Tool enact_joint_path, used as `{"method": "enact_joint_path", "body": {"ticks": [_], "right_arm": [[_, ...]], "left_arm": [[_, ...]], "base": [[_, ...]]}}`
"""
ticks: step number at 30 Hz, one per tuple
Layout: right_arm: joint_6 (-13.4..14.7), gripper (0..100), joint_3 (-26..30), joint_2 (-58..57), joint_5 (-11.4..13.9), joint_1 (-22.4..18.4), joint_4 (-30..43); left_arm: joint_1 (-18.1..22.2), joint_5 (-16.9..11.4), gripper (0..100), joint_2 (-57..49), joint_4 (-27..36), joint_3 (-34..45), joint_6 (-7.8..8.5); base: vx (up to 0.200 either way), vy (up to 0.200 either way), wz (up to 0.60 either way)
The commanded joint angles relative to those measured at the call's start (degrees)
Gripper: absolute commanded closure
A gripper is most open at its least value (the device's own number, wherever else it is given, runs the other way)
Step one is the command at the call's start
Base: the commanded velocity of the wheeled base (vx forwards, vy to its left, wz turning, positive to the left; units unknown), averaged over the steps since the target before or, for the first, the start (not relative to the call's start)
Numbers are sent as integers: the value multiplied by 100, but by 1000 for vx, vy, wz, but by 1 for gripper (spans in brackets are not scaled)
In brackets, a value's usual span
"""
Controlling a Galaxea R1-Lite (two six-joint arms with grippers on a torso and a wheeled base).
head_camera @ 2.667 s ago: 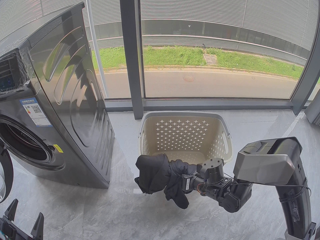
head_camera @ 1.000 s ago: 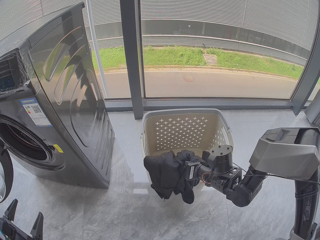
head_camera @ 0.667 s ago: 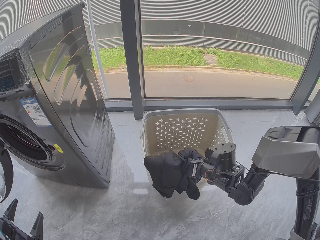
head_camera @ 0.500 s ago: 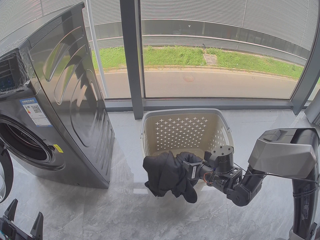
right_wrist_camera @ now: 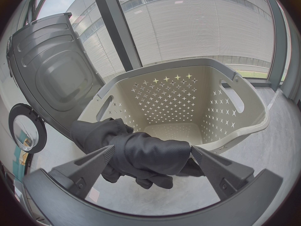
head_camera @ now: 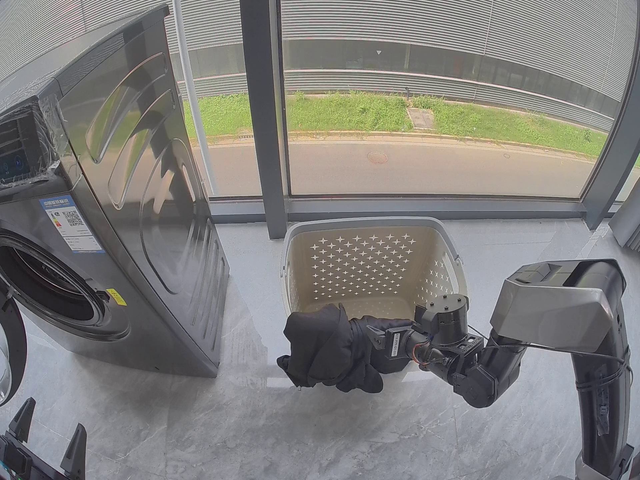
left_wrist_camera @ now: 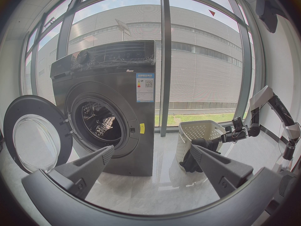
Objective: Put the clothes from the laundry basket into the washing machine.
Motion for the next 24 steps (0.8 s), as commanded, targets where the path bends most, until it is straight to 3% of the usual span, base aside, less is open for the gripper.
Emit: {"method": "enact_joint_path", "body": {"ticks": [1,10,11,24], "right_arm": [[-16,0,-74,174,-19,-6,-7],[-200,0,-338,420,-19,29,-7],[-200,100,-329,411,-19,20,-7],[-209,100,-338,-2,-19,82,2]], "left_arm": [[1,-2,0,-93,-2,101,-2],[1,-2,0,-93,-2,101,-2],[1,-2,0,-93,6,101,-2],[1,-2,0,-93,-2,101,-2]], "base": [[0,0,0],[0,0,0],[0,0,0],[0,0,0]]}}
